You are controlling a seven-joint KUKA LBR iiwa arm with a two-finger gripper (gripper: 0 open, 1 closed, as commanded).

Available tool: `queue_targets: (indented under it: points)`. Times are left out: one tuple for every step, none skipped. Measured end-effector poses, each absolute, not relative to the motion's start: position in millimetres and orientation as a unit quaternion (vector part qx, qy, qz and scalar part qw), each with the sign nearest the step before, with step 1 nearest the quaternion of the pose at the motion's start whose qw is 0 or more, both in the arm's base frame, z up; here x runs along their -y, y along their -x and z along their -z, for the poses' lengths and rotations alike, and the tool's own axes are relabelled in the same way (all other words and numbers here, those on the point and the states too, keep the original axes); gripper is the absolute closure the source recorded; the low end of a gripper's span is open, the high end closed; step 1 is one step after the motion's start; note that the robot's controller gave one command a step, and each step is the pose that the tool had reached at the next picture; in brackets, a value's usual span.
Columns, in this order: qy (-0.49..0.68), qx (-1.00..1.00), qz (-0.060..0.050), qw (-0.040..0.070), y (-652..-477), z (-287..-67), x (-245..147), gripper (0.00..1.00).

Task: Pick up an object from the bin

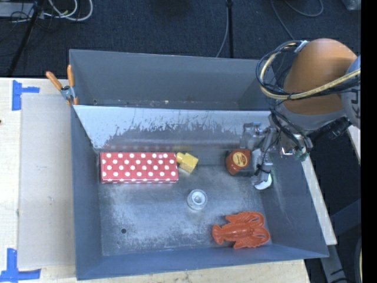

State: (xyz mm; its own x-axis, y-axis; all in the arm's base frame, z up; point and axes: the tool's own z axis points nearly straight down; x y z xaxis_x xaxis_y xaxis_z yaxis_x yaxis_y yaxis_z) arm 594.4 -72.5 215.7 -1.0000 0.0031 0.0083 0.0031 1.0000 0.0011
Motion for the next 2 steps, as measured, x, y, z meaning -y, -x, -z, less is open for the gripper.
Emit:
queue_targets:
  points:
    - [0.001,1.0,0.0,0.0,-595.5,-221,72,0.0]
    - [-0.033,0.999,0.0,0.001,-553.6,-154,77,0.0]
